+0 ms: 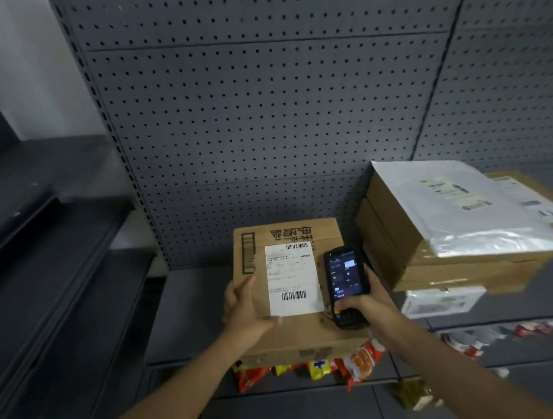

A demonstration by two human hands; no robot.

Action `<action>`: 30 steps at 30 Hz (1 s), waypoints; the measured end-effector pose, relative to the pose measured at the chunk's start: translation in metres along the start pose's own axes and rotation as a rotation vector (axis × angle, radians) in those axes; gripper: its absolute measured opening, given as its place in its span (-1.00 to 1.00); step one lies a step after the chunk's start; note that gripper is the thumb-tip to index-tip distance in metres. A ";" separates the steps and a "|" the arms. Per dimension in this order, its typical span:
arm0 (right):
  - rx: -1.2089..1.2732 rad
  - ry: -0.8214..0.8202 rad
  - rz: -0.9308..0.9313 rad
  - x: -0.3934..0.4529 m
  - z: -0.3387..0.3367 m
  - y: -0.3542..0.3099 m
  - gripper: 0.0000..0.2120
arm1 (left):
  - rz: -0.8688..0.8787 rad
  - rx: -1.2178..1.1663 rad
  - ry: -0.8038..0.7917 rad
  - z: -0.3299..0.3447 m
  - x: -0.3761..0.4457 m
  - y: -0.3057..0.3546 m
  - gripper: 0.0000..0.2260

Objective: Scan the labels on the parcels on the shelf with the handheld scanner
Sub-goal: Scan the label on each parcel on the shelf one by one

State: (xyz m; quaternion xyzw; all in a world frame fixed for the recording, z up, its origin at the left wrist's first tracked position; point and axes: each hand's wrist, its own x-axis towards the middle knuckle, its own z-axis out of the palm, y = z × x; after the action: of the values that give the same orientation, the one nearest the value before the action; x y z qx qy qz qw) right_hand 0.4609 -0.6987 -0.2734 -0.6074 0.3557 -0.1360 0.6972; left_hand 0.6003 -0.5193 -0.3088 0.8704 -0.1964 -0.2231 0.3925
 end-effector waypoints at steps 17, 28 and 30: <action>0.116 -0.003 0.097 -0.025 -0.034 0.033 -0.09 | 0.042 0.062 0.027 0.059 -0.045 -0.016 0.13; 0.311 -0.244 0.070 -0.095 -0.034 0.036 -0.22 | 0.038 0.022 0.040 0.068 -0.063 -0.019 0.19; 0.325 -0.282 0.091 -0.110 -0.033 0.042 -0.30 | 0.040 0.052 0.048 0.070 -0.066 -0.021 0.20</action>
State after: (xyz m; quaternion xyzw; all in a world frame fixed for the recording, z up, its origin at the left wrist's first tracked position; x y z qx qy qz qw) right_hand 0.3508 -0.6453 -0.2764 -0.4832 0.2552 -0.0735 0.8343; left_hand 0.5118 -0.5142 -0.3511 0.8812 -0.2101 -0.1893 0.3787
